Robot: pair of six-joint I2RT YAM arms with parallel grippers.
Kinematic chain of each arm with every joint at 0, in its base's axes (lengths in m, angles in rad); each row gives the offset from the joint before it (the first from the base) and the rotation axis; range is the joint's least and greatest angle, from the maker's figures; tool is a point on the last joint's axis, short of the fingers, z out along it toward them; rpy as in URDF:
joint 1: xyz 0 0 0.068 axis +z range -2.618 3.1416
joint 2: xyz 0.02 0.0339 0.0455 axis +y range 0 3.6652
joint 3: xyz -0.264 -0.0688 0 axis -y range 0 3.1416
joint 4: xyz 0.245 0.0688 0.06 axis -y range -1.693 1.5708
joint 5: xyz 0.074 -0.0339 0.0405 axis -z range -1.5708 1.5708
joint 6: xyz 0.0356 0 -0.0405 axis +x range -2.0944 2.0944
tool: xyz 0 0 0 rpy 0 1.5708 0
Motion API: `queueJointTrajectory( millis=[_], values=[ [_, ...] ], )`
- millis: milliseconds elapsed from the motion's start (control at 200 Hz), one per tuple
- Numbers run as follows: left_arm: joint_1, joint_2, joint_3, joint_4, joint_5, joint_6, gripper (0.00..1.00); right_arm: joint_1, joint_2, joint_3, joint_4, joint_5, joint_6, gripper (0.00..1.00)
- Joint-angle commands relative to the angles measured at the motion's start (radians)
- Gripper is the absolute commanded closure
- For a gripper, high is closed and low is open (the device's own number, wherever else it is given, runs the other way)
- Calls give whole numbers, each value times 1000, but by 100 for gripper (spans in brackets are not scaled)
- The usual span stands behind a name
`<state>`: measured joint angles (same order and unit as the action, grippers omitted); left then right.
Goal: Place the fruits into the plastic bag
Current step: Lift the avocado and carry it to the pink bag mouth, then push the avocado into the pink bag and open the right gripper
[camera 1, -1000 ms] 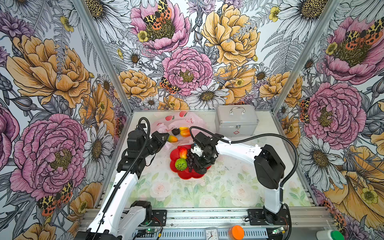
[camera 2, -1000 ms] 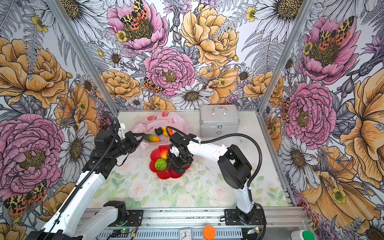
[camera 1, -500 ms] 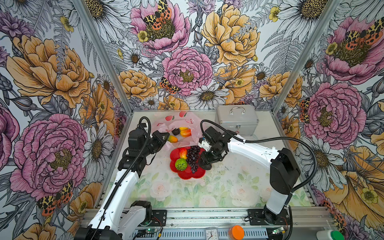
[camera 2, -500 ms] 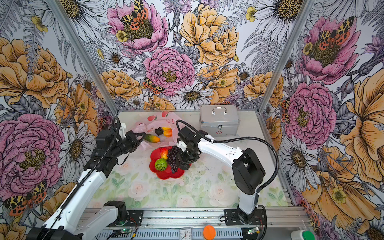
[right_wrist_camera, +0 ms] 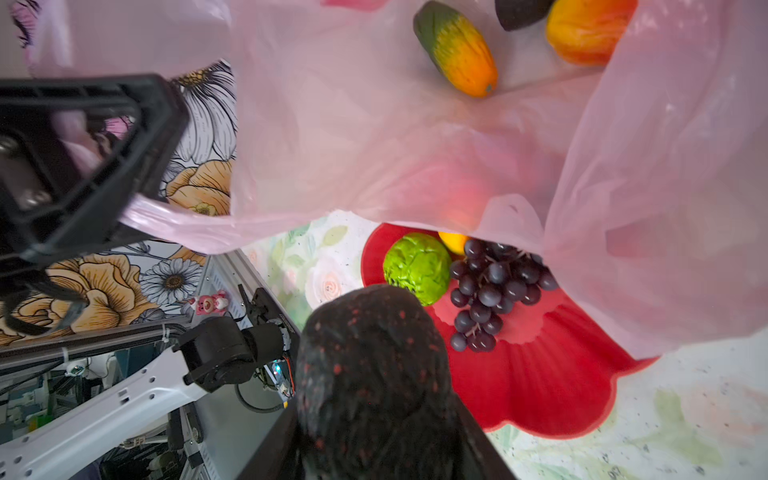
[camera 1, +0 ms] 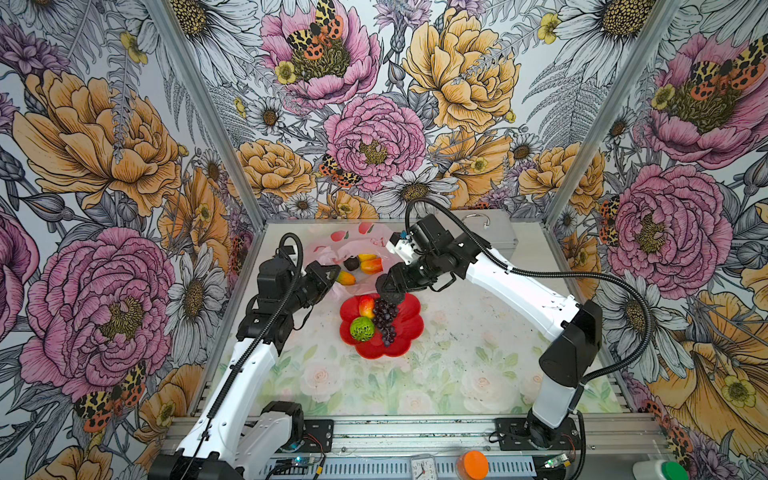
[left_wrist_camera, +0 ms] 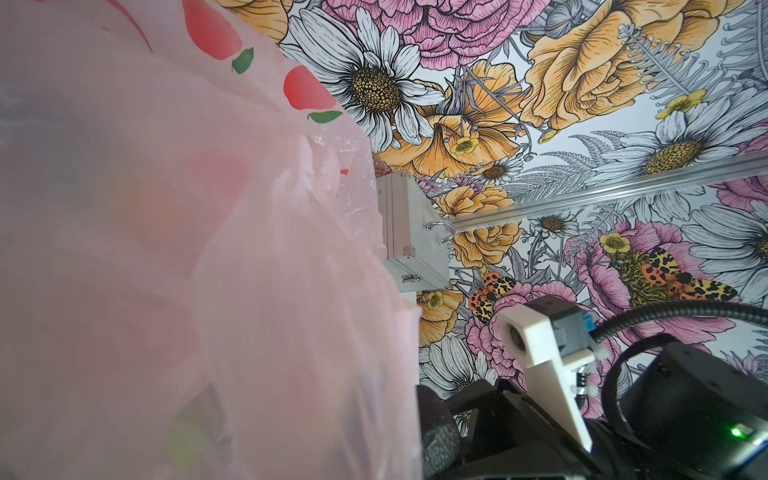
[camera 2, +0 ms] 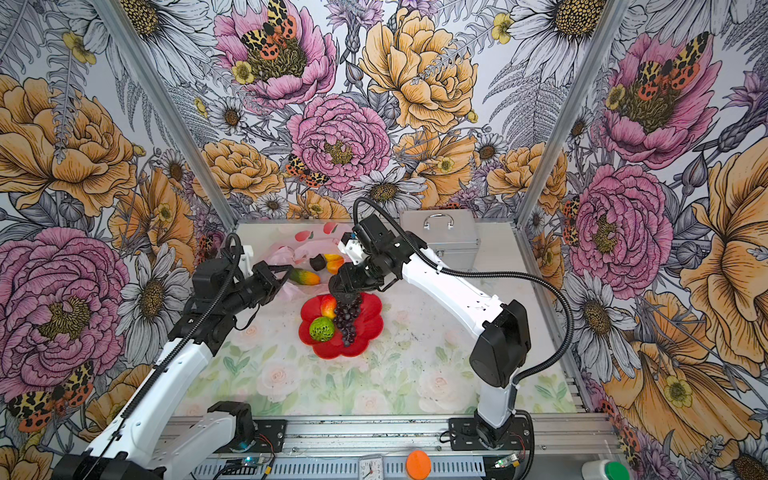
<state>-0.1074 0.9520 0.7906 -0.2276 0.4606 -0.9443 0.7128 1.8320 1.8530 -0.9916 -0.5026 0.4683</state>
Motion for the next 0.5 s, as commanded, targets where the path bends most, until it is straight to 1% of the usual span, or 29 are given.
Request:
queueJointTrajectory(
  millis=[0, 230, 495],
  values=[
    [-3, -7, 0, 28, 2, 1, 100, -15, 90, 91, 11, -44, 28, 55],
    [-3, -11, 3, 22, 6, 9, 100, -18, 272, 279, 11, -70, 42, 56],
    [-3, -4, 11, 10, 9, 13, 100, -27, 482, 511, 11, -66, 83, 56]
  ],
)
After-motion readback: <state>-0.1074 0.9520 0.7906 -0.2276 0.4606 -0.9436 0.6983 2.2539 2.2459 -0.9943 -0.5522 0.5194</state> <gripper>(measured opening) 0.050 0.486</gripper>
